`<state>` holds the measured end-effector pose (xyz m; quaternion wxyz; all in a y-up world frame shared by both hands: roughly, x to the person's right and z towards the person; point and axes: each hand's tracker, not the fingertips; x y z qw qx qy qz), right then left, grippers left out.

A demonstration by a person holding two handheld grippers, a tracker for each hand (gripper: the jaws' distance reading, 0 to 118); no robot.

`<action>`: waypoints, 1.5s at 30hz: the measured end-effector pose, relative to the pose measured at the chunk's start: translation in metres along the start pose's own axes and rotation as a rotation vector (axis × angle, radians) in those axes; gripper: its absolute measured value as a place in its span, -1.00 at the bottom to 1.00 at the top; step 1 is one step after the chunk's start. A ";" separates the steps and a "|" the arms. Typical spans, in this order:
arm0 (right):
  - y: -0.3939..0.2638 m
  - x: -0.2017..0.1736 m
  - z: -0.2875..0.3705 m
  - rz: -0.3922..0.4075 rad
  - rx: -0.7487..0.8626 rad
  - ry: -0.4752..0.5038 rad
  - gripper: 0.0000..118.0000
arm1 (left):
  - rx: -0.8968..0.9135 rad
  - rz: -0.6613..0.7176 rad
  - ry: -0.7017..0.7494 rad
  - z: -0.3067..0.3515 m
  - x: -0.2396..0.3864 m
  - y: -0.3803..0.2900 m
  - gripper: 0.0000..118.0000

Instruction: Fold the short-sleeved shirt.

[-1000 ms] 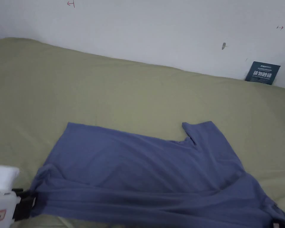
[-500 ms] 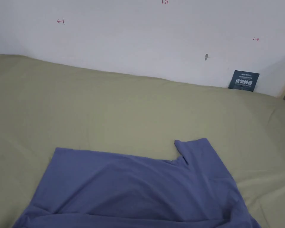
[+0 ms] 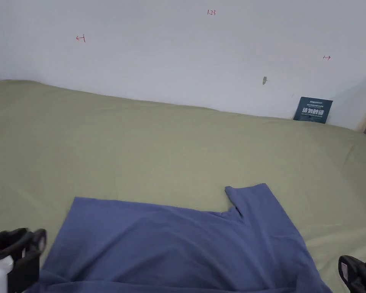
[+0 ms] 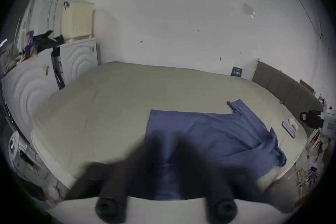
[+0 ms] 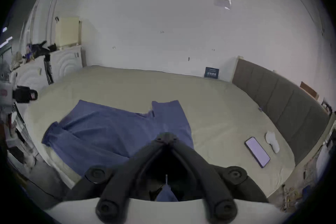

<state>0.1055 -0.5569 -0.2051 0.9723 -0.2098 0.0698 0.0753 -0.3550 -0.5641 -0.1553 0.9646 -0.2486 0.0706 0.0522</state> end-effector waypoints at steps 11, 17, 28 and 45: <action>-0.008 -0.006 -0.051 -0.065 -0.121 0.098 -1.00 | -0.197 -0.071 -0.021 -0.165 -0.003 0.054 0.21; -0.006 0.005 -0.063 -0.053 -0.163 0.088 -1.00 | -0.449 -0.062 0.037 -0.300 -0.021 0.065 0.72; 0.021 0.052 -0.149 -0.154 -0.249 0.135 -0.50 | -0.589 -0.056 0.098 -0.343 -0.007 0.046 -0.29; 0.021 0.085 -0.395 -0.190 -0.811 0.062 -0.10 | -0.591 0.014 -0.026 -0.341 -0.028 0.049 -0.92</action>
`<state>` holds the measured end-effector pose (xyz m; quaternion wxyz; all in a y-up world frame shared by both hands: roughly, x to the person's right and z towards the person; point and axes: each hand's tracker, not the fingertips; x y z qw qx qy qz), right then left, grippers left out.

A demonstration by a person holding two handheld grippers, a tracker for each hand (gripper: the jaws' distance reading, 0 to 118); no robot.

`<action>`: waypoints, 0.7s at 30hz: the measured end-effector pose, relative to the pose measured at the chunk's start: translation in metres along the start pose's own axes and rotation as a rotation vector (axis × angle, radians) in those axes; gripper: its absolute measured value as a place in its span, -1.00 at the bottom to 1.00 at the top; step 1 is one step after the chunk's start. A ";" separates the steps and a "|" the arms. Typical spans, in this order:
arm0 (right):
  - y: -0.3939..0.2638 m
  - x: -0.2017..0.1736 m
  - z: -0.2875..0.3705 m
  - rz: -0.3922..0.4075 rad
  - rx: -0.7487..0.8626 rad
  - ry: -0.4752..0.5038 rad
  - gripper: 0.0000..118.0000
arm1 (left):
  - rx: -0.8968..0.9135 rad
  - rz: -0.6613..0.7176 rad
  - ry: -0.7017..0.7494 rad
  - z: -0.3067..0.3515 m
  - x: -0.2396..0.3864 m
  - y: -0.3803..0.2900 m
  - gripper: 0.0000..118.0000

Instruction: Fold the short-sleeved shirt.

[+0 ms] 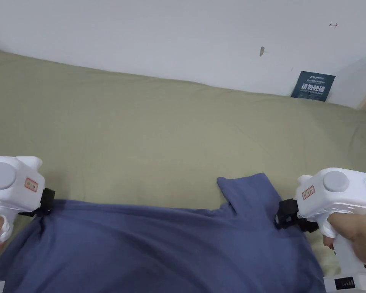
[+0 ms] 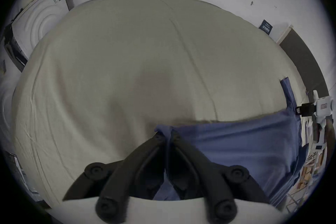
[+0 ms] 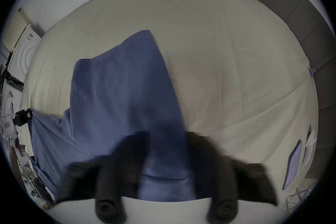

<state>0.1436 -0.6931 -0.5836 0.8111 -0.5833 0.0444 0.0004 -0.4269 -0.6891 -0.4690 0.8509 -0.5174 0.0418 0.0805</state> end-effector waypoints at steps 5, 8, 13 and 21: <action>-0.029 -0.016 0.006 -0.014 0.064 0.011 -1.00 | -0.006 -0.027 0.001 0.005 0.003 0.000 -0.92; -0.031 -0.009 0.037 0.013 0.138 0.060 -1.00 | 0.090 -0.011 -0.032 0.028 -0.001 -0.007 -0.92; -0.059 -0.003 0.118 0.094 0.285 0.099 -1.00 | 0.137 -0.089 -0.080 0.087 -0.008 -0.023 -0.92; -0.154 0.006 0.206 0.124 0.391 0.170 -1.00 | 0.207 -0.146 -0.167 0.175 -0.023 -0.098 -0.92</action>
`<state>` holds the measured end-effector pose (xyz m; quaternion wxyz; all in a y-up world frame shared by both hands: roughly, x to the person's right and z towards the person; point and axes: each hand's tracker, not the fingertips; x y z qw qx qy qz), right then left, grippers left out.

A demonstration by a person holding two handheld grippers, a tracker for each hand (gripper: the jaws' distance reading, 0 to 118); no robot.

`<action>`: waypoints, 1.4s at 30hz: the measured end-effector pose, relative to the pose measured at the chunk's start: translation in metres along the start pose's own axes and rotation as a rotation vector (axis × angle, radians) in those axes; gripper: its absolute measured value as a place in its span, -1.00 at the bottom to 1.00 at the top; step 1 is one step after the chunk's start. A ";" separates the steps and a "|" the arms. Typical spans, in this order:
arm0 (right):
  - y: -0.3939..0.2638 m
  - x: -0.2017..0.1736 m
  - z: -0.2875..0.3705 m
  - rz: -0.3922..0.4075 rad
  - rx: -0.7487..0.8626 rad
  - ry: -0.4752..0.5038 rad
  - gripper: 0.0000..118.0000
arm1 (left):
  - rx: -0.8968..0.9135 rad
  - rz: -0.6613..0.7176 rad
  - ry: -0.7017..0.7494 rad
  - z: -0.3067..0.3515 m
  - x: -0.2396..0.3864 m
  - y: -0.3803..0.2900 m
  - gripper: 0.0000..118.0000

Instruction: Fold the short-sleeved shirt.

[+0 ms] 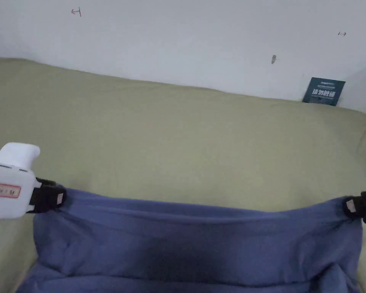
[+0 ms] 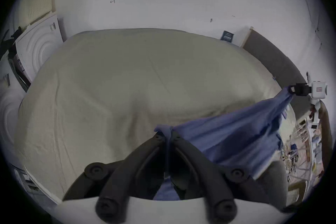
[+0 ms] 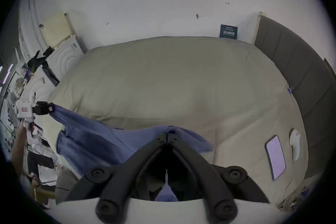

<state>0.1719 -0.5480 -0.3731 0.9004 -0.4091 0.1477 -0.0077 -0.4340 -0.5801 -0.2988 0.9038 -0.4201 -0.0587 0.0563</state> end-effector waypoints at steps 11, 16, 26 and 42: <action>-0.160 -0.011 0.033 -0.106 -0.084 -0.031 -1.00 | -0.085 0.126 -0.035 0.029 -0.011 -0.159 -0.92; -0.195 0.000 0.009 -0.149 -0.145 -0.107 -1.00 | -0.093 0.167 -0.038 0.012 -0.014 -0.190 -0.91; -0.192 -0.001 0.041 -0.219 -0.103 -0.096 0.57 | -0.007 0.167 0.045 0.056 0.000 -0.183 0.47; -0.169 -0.154 0.090 0.145 0.431 -0.226 -1.00 | 0.437 0.137 0.176 0.093 0.151 -0.129 -0.84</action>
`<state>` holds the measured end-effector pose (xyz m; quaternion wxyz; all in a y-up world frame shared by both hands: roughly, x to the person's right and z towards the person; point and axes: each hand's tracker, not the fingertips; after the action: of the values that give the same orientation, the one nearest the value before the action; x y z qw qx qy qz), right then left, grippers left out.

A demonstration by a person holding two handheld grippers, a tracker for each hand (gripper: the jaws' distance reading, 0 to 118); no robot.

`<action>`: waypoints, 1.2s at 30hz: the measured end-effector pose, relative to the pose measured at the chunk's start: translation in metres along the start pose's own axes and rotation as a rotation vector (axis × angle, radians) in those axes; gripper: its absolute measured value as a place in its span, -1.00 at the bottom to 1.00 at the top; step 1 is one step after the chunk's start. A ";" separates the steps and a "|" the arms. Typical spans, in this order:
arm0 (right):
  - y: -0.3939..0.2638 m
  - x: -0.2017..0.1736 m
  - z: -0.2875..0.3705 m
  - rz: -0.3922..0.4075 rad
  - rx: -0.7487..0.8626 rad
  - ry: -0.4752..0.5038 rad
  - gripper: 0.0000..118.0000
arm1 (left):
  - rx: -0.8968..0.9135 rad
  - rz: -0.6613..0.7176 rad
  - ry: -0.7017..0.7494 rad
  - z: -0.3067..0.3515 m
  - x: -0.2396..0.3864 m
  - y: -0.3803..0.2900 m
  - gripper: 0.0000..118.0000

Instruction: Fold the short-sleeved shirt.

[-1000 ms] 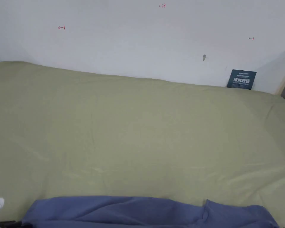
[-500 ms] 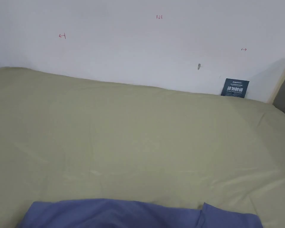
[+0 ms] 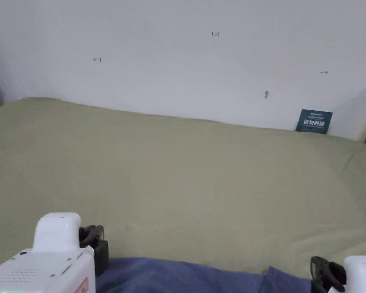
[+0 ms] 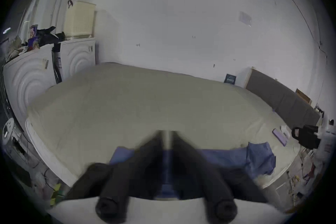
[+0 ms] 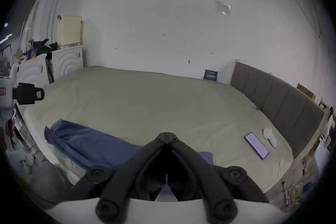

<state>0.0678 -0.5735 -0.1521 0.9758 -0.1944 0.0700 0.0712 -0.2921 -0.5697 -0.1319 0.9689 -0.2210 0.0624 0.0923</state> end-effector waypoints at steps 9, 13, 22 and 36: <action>-0.019 -0.020 -0.024 -0.027 -0.085 0.044 -1.00 | -0.037 -0.119 0.008 -0.016 0.019 -0.032 -1.00; -0.016 -0.007 -0.022 -0.038 -0.091 0.046 -1.00 | -0.100 -0.027 0.011 -0.028 -0.030 -0.026 -0.27; -0.015 0.020 -0.024 -0.050 -0.128 0.043 -1.00 | -0.225 0.351 0.176 -0.058 -0.116 -0.041 0.83; -0.012 0.024 -0.023 -0.051 -0.149 0.056 -1.00 | -0.449 0.454 0.362 -0.093 -0.121 -0.081 -0.42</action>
<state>0.0913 -0.5911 -0.1726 0.9578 -0.2702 0.0867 0.0459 -0.4013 -0.7007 -0.1618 0.8243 -0.4213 0.2585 0.2759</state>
